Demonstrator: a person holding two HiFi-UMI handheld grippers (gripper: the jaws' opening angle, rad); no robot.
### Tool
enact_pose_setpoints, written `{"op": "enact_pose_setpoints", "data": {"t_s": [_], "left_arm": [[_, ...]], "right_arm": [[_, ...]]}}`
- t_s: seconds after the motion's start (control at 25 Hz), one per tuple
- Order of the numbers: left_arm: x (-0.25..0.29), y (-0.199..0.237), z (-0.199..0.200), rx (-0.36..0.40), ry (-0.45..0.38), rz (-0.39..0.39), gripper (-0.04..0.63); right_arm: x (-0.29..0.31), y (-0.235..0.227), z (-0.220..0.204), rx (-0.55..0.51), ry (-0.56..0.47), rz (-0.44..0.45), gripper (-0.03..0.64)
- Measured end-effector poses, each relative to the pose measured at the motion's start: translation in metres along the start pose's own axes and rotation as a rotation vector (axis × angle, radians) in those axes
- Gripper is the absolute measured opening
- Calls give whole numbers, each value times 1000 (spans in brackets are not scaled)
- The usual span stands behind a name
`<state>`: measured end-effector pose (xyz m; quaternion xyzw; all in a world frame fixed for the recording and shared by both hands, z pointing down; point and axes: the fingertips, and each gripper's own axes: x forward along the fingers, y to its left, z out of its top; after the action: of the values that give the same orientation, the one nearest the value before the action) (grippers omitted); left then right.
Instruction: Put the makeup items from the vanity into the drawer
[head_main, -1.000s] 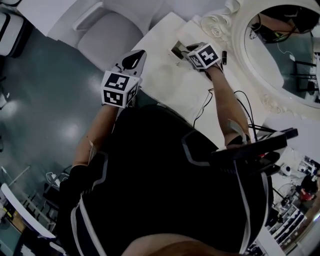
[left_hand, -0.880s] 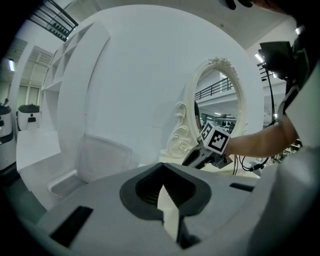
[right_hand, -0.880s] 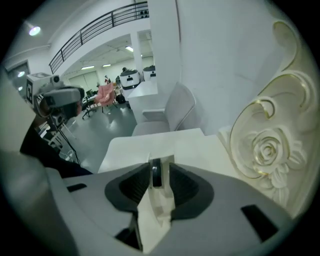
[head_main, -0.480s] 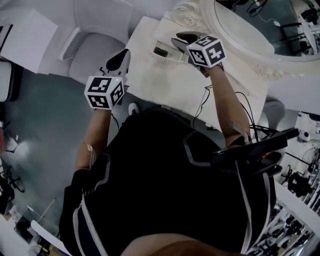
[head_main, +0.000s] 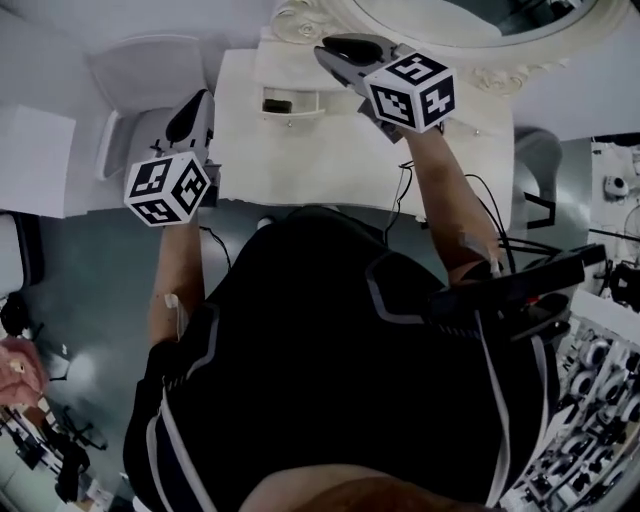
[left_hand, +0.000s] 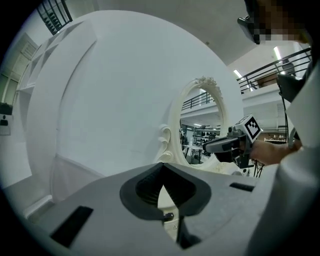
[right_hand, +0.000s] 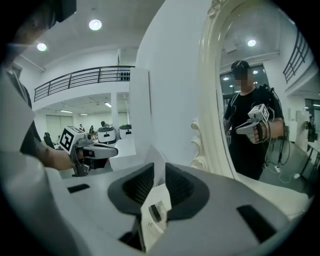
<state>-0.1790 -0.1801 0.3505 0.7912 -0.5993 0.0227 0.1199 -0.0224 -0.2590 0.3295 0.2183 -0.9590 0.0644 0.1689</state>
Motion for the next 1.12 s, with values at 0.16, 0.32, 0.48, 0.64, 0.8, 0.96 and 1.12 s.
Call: {"op": "enact_pose_setpoints", "data": {"t_s": [0.16,0.32,0.48,0.64,0.8,0.96,1.12], "left_arm": [[10,-7,14,37,-21,-14,2],[14,-16,30,50,-48,-41,2],[21,-17,38,48,-59,-61,2],[24,-16,45,58,-66,-64,2],[22,-17,53,71,-75,-49,2],[20,-17,67,100,-104,-31,2],[18,-17,74,115,-126,-25,2]], "right_arm": [[-21,-5,15,0,-69,-52,58],[-42,-6,26,-10,-119,-100,52],[-55,-16,34,21,-197,-154,16],[-67,-22,37,39,-245,-206,5],[-77,-25,46,41,-285,-236,3],[-85,-28,53,41,-309,-275,3],[-87,-27,51,14,-303,-297,3]]}}
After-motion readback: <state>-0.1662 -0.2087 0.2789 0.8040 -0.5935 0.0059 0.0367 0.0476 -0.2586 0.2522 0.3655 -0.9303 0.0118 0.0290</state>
